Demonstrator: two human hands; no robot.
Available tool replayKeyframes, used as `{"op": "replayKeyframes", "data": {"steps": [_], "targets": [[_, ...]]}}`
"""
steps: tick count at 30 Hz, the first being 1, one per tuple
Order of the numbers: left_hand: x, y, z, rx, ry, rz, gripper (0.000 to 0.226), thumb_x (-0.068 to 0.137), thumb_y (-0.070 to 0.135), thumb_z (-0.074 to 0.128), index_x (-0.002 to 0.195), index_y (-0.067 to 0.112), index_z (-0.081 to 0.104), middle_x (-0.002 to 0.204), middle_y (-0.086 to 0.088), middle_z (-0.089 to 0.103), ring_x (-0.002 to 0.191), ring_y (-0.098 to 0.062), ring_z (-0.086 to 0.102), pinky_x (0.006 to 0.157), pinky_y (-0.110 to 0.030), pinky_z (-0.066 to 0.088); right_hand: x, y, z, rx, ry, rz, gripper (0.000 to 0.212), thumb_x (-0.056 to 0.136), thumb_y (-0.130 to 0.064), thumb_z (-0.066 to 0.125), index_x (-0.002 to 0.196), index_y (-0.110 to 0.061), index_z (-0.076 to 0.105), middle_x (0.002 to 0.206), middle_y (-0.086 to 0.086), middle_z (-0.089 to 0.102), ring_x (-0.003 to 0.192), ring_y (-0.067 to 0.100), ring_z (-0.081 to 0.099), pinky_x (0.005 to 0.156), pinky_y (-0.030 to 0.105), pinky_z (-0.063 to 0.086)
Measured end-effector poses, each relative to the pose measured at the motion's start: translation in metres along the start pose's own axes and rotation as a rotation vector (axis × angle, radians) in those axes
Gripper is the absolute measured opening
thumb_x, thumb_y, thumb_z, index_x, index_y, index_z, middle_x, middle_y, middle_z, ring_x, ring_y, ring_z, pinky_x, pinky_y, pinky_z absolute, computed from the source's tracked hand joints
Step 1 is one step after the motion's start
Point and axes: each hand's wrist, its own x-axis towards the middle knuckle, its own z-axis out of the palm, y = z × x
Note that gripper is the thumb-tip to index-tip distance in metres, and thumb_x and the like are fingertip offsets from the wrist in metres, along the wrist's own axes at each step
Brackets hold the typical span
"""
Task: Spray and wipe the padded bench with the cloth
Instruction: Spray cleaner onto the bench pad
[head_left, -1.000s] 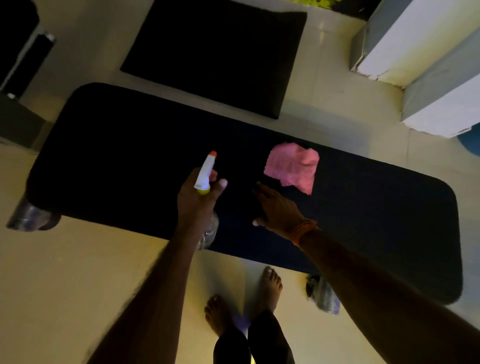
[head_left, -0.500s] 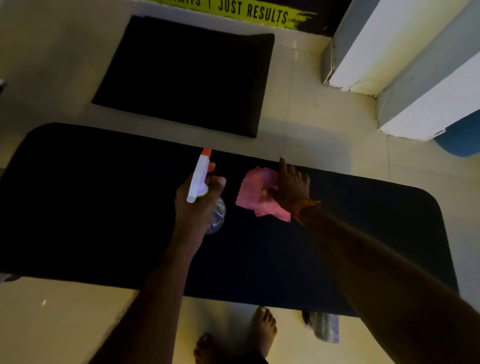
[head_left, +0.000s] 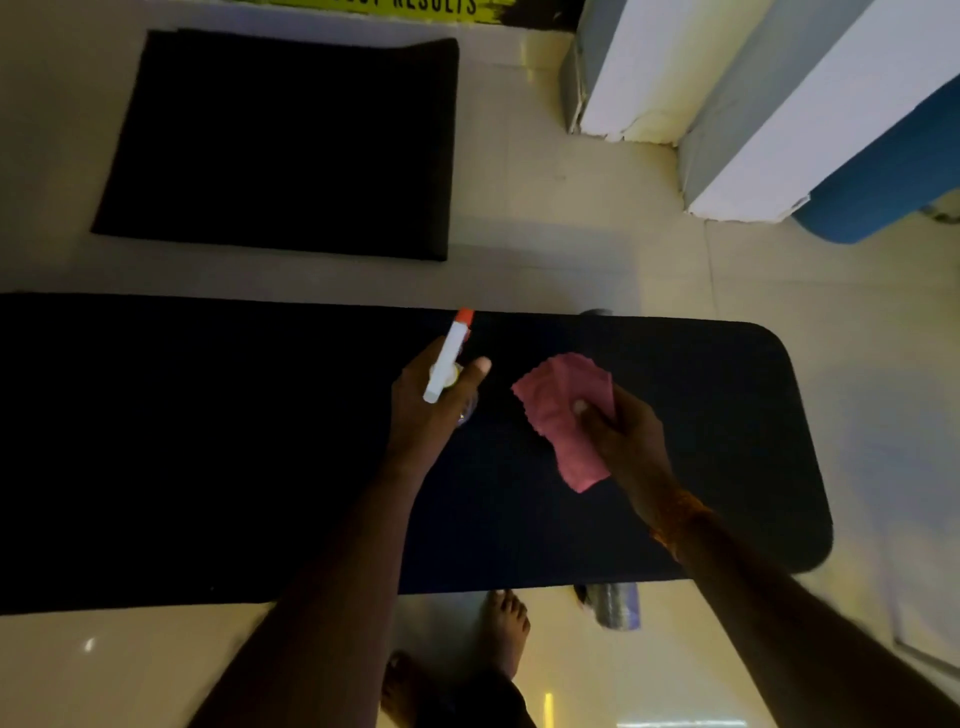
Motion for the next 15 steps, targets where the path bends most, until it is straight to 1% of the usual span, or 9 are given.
{"op": "replayKeyframes", "data": {"steps": [1,2,4,5,7,8,10,12,15], "targets": [[-0.001,-0.002,0.004,0.034,-0.007,0.014,0.034,0.089,0.024,0.078,0.11,0.044,0.062,0.094,0.026,0.067,0.091,0.016,0.063,0.081,-0.012,0.052,-0.004,0.002,-0.003,-0.005,-0.016,-0.019,0.025,0.099,-0.033,0.065,0.122,-0.025,0.068,0.107,-0.005,0.074,0.099,0.013,0.071,0.09,0.045,0.062],[0.0,-0.006,0.006,0.076,0.006,0.022,0.035,0.088,0.024,0.079,0.113,0.042,0.062,0.093,0.027,0.065,0.09,0.019,0.06,0.078,-0.008,0.049,-0.008,0.003,-0.007,-0.012,-0.025,-0.041,0.021,0.1,-0.035,0.064,0.117,-0.025,0.07,0.103,-0.003,0.075,0.095,0.015,0.072,0.086,0.046,0.062],[0.004,-0.011,0.001,0.175,0.013,0.015,0.049,0.085,0.031,0.081,0.129,0.033,0.061,0.107,0.025,0.062,0.102,0.019,0.057,0.084,-0.006,0.048,-0.016,0.003,-0.008,-0.027,-0.045,-0.069,0.019,0.102,-0.034,0.062,0.115,-0.024,0.07,0.101,-0.002,0.074,0.093,0.015,0.072,0.084,0.041,0.062],[0.005,-0.013,-0.003,0.209,-0.008,-0.007,0.062,0.081,0.04,0.083,0.137,0.031,0.057,0.114,0.02,0.063,0.108,0.012,0.058,0.09,-0.012,0.05,-0.02,0.001,-0.009,-0.028,-0.056,-0.073,0.021,0.102,-0.033,0.061,0.118,-0.023,0.069,0.103,-0.005,0.074,0.095,0.012,0.071,0.083,0.034,0.061],[0.0,-0.021,-0.013,0.289,-0.033,-0.057,0.087,0.071,0.06,0.083,0.146,0.033,0.047,0.131,0.003,0.06,0.12,-0.007,0.059,0.099,-0.031,0.054,-0.032,-0.002,-0.008,-0.041,-0.094,-0.079,0.027,0.103,-0.034,0.059,0.126,-0.023,0.067,0.109,-0.01,0.072,0.097,0.003,0.069,0.081,0.018,0.056],[-0.01,-0.024,-0.018,0.333,0.003,-0.071,0.092,0.069,0.062,0.084,0.146,0.029,0.045,0.138,-0.003,0.054,0.125,-0.013,0.056,0.1,-0.035,0.052,-0.038,-0.004,-0.006,-0.061,-0.125,-0.078,0.03,0.104,-0.033,0.058,0.131,-0.023,0.065,0.112,-0.012,0.07,0.098,-0.002,0.067,0.082,0.015,0.054],[-0.04,-0.025,-0.028,0.358,0.166,-0.091,0.089,0.069,0.056,0.084,0.141,0.019,0.047,0.138,-0.006,0.047,0.121,-0.016,0.052,0.095,-0.033,0.048,-0.051,-0.009,0.0,-0.109,-0.203,-0.076,0.032,0.104,-0.029,0.057,0.135,-0.023,0.062,0.112,-0.014,0.068,0.1,-0.005,0.063,0.089,0.023,0.055],[-0.07,-0.026,-0.039,0.215,0.209,-0.15,0.081,0.068,0.062,0.076,0.131,0.019,0.051,0.13,-0.003,0.051,0.113,-0.017,0.056,0.089,-0.031,0.05,-0.065,-0.018,0.013,-0.122,-0.302,-0.06,0.026,0.104,-0.029,0.058,0.129,-0.028,0.065,0.104,-0.016,0.068,0.095,-0.003,0.065,0.089,0.03,0.057],[-0.092,-0.026,-0.068,-0.083,0.015,-0.33,0.075,0.07,0.066,0.066,0.129,0.02,0.054,0.129,-0.002,0.06,0.122,-0.018,0.059,0.086,-0.014,0.048,-0.083,-0.044,0.052,-0.066,-0.48,-0.085,0.018,0.095,-0.04,0.057,0.111,-0.039,0.065,0.095,-0.014,0.07,0.087,-0.004,0.067,0.081,0.023,0.055]]}}
